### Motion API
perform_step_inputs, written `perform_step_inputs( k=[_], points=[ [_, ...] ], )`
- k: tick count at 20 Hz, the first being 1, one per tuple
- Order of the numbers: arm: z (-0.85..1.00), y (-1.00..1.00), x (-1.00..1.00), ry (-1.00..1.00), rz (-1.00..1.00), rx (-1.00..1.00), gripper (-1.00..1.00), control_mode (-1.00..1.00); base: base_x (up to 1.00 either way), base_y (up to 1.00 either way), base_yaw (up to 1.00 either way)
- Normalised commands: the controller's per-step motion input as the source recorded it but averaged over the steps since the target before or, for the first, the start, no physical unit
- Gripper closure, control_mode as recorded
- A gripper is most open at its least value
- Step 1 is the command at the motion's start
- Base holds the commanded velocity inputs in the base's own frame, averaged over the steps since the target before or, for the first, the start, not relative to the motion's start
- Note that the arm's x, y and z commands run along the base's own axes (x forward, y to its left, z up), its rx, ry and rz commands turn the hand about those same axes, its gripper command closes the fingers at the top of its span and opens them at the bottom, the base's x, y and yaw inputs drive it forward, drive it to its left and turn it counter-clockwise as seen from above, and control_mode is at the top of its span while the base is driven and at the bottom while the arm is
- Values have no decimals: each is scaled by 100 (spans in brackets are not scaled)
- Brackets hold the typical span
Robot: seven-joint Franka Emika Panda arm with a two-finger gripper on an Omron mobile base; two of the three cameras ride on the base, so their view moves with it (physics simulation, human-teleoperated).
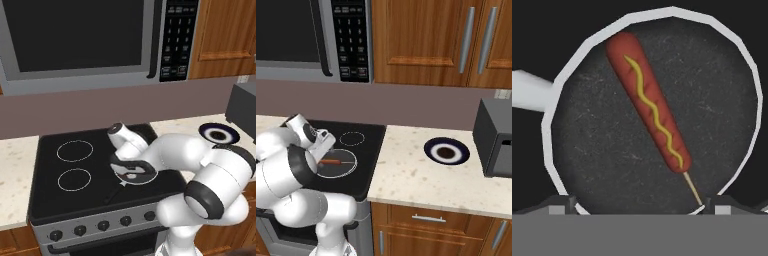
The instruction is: Place the cold items (tomato and tangerine) from the fridge in one tupperware on the dining counter. Place the warm items (hot dog and kebab skewer) in the stove area in another tupperware.
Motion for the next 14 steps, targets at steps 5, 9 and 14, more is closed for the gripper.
perform_step_inputs(
  k=[5,9,14],
  points=[
    [-12,1,33,0,0,0,-100,-100,0,0,0],
    [-21,3,25,0,0,0,-100,-100,0,0,0],
    [-21,4,17,0,0,-1,-100,-100,0,0,0]
  ],
)
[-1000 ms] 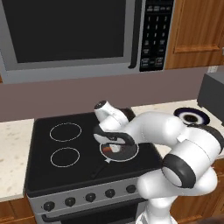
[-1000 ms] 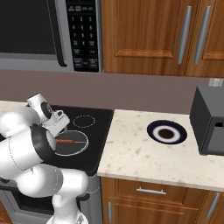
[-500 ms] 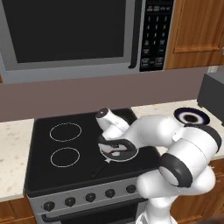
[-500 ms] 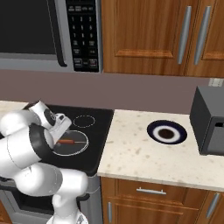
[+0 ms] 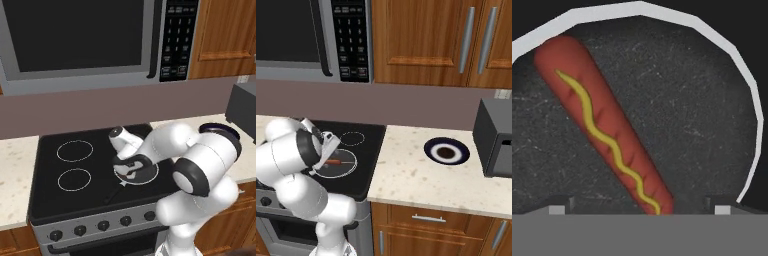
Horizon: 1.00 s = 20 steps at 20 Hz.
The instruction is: Place the cold items (tomato and tangerine) from the fridge in one tupperware on the dining counter. Place the warm items (hot dog and kebab skewer) in the stove area in another tupperware.
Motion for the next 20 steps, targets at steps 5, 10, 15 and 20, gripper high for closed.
perform_step_inputs(
  k=[5,10,15,20],
  points=[
    [-15,1,21,0,0,0,-100,-100,0,0,0],
    [-18,0,14,0,0,0,-100,-100,0,0,0],
    [-25,0,0,0,2,0,-100,-100,0,0,0],
    [-26,2,1,0,2,0,100,-100,0,0,0]
  ],
)
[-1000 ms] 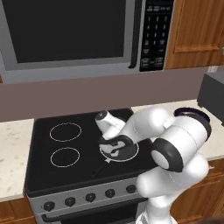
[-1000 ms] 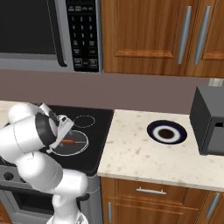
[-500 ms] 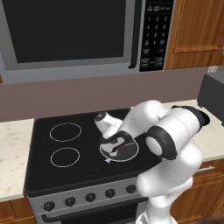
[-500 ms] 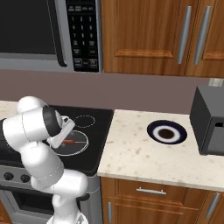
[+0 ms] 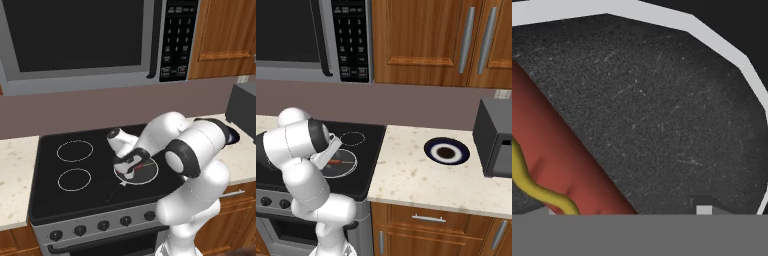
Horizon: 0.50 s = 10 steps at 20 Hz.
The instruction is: Place the cold items (tomato and tangerine) from the fridge in one tupperware on the dining counter. Place the warm items (hot dog and kebab skewer) in the stove area in another tupperware.
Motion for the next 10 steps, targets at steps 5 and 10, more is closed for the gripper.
perform_step_inputs(
  k=[5,10],
  points=[
    [-21,0,0,0,6,1,100,-100,0,0,0],
    [-15,0,0,-9,7,13,100,-100,0,0,0]
  ],
)
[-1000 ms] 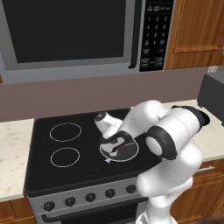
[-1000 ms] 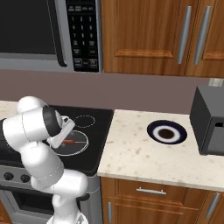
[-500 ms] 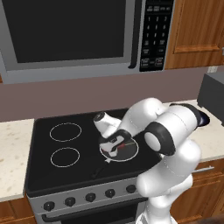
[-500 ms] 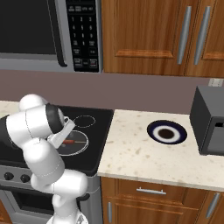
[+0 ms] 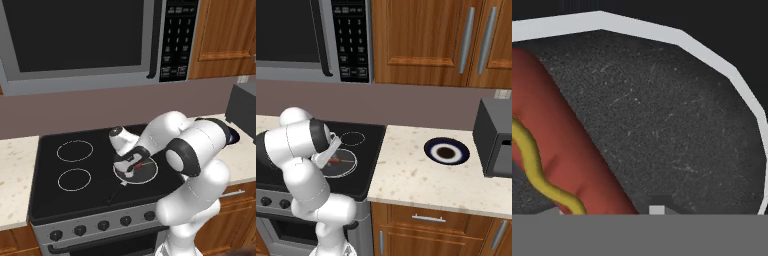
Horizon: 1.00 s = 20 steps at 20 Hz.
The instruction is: Place the cold items (tomato and tangerine) from the fridge in one tupperware on the dining counter. Place the warm items (hot dog and kebab skewer) in the stove area in another tupperware.
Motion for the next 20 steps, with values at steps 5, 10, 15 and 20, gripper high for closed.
perform_step_inputs(
  k=[5,10,15,20],
  points=[
    [1,0,-18,-46,6,-1,100,-100,0,0,0],
    [35,0,-29,-21,0,-12,100,-100,0,0,0],
    [88,0,-1,13,0,-1,100,-100,0,0,0],
    [90,0,0,31,0,0,100,-100,0,0,0]
  ],
)
